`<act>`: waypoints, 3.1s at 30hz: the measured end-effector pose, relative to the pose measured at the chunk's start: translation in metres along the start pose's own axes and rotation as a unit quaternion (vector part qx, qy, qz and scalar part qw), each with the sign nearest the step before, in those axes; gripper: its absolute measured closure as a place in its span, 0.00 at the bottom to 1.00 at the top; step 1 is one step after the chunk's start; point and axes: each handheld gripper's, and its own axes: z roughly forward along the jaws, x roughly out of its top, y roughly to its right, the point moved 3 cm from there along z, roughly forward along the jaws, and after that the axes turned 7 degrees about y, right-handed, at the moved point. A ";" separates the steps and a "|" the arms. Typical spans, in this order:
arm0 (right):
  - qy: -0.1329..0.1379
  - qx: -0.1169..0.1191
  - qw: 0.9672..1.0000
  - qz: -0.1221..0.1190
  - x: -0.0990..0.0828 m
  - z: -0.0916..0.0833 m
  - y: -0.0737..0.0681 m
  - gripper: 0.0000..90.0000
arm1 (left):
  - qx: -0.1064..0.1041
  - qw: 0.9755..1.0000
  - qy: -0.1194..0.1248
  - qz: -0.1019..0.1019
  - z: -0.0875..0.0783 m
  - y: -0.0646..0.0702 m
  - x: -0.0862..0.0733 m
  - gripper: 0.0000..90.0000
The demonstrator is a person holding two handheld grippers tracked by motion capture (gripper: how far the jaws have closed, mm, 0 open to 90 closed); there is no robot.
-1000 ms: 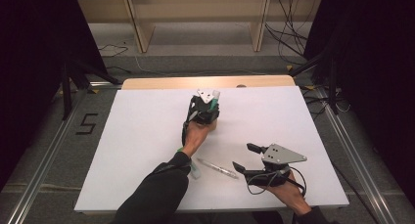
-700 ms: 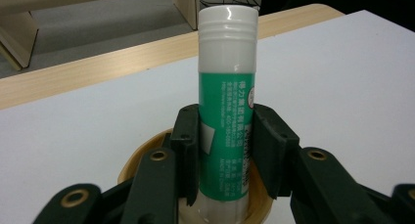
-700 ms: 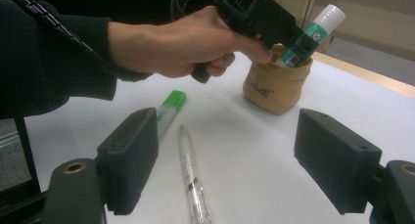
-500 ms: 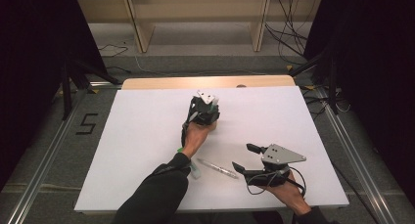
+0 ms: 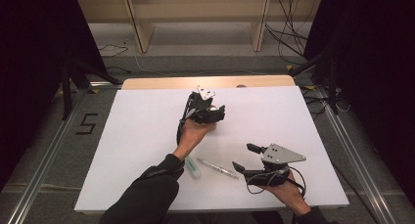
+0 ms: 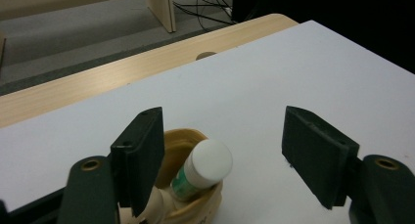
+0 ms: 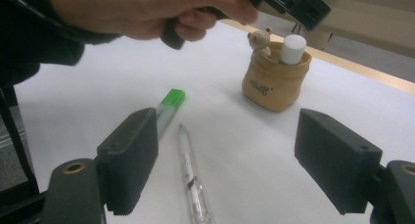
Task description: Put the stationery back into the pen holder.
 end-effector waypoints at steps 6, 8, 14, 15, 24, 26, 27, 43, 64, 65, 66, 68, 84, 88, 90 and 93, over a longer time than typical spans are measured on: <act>-0.001 -0.001 1.000 0.003 0.000 0.000 0.000 0.28 | -0.040 0.999 -0.015 0.000 -0.023 -0.004 -0.001 0.32; -0.002 -0.001 1.000 0.004 0.000 0.001 0.000 0.28 | -0.056 0.998 -0.019 -0.002 -0.031 -0.007 -0.002 0.31; -0.007 -0.002 1.000 0.010 -0.001 0.002 0.001 0.27 | -0.079 0.997 -0.023 -0.011 -0.050 -0.021 -0.007 0.30; -0.008 -0.002 1.000 0.010 -0.001 0.002 0.001 0.27 | -0.083 0.996 -0.025 -0.011 -0.052 -0.023 -0.008 0.30; -0.014 0.001 1.000 0.012 -0.002 0.003 0.001 0.27 | -0.109 0.993 -0.041 -0.013 -0.068 -0.037 -0.019 0.26; -0.014 0.002 1.000 0.012 -0.002 0.003 0.000 0.27 | -0.116 0.992 -0.047 -0.009 -0.071 -0.039 -0.022 0.26; -0.014 0.002 1.000 0.012 -0.002 0.002 0.000 0.27 | -0.118 0.992 -0.050 -0.008 -0.072 -0.040 -0.023 0.26; -0.018 0.004 1.000 0.016 -0.003 0.003 0.000 0.26 | -0.132 0.985 -0.107 0.039 -0.071 -0.055 -0.056 0.32; -0.021 0.011 1.000 0.016 -0.005 0.004 -0.003 0.26 | -0.139 0.966 -0.194 0.098 -0.041 -0.049 -0.103 0.99; -0.021 0.011 1.000 0.016 -0.005 0.004 -0.003 0.26 | -0.138 0.965 -0.200 0.098 -0.040 -0.050 -0.105 0.99; -0.022 0.011 1.000 0.016 -0.005 0.004 -0.003 0.26 | -0.139 0.963 -0.206 0.100 -0.038 -0.051 -0.107 0.99; -0.021 0.011 1.000 0.016 -0.005 0.004 -0.003 0.26 | -0.139 0.962 -0.214 0.101 -0.037 -0.052 -0.110 0.99; -0.023 0.010 1.000 0.016 -0.005 0.004 -0.002 0.26 | -0.131 0.948 -0.269 0.104 -0.046 -0.061 -0.119 0.99; -0.023 0.011 1.000 0.016 -0.005 0.004 -0.002 0.26 | -0.132 0.945 -0.281 0.104 -0.054 -0.064 -0.121 0.99; -0.024 0.011 1.000 0.015 -0.005 0.004 -0.002 0.26 | -0.132 0.943 -0.287 0.105 -0.058 -0.066 -0.122 0.99; -0.024 0.011 1.000 0.015 -0.005 0.004 -0.002 0.26 | -0.132 0.941 -0.293 0.103 -0.065 -0.067 -0.125 0.99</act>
